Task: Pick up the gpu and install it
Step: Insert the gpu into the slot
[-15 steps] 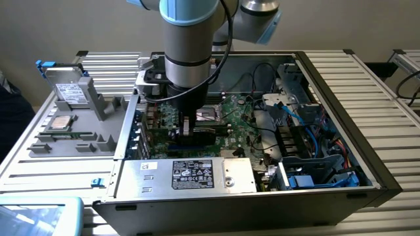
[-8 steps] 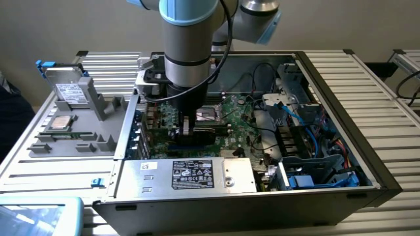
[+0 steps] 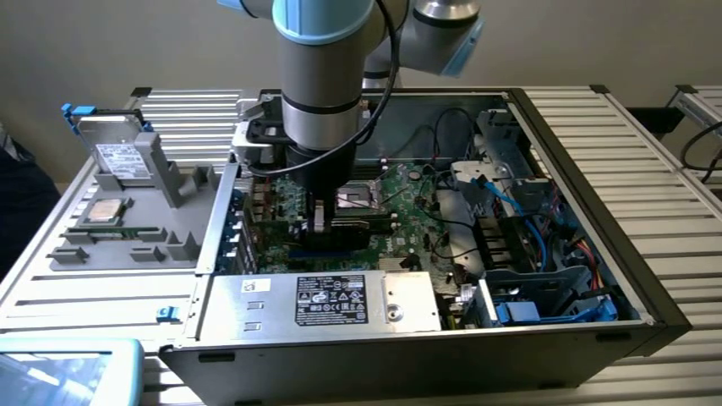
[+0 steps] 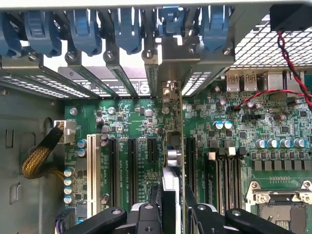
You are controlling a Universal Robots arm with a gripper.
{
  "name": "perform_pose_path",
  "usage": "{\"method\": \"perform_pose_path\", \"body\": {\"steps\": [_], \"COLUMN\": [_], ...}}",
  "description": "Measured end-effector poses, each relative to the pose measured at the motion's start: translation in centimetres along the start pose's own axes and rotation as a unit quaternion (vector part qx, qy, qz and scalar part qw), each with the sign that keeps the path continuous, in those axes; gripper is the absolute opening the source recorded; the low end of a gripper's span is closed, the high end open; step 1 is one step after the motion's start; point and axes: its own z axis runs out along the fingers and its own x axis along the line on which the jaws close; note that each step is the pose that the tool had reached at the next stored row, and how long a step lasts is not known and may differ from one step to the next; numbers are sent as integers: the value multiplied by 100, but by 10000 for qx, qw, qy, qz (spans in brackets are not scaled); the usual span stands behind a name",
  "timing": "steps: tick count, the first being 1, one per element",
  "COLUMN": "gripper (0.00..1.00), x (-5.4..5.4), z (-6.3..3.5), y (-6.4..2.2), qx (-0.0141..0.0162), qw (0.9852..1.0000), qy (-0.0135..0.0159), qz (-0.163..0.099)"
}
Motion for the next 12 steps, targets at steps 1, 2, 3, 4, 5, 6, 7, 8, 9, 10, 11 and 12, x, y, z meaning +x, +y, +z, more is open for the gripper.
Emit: {"method": "perform_pose_path", "body": {"steps": [1, 2, 3, 4, 5, 6, 7, 8, 9, 10, 11, 12], "gripper": [28, 28, 28, 28, 28, 28, 28, 28, 28, 28, 28, 28], "x": [0, 0, 0, 0, 0, 0, 0, 0, 0, 0, 0, 0], "z": [0, 1, 2, 1, 1, 2, 1, 1, 2, 2, 1, 2], "y": [0, 0, 0, 0, 0, 0, 0, 0, 0, 0, 0, 0], "qx": [0, 0, 0, 0, 1, 1, 1, 1, 1, 0, -2, -3], "qw": [10000, 10000, 10000, 10000, 10000, 10000, 10000, 10000, 10000, 10000, 10000, 10000], "qy": [0, -1, -1, -1, -1, -1, -1, -1, -1, -2, -1, -2], "qz": [0, 0, 0, 0, 0, 0, 0, 0, 0, 0, 0, -1]}}
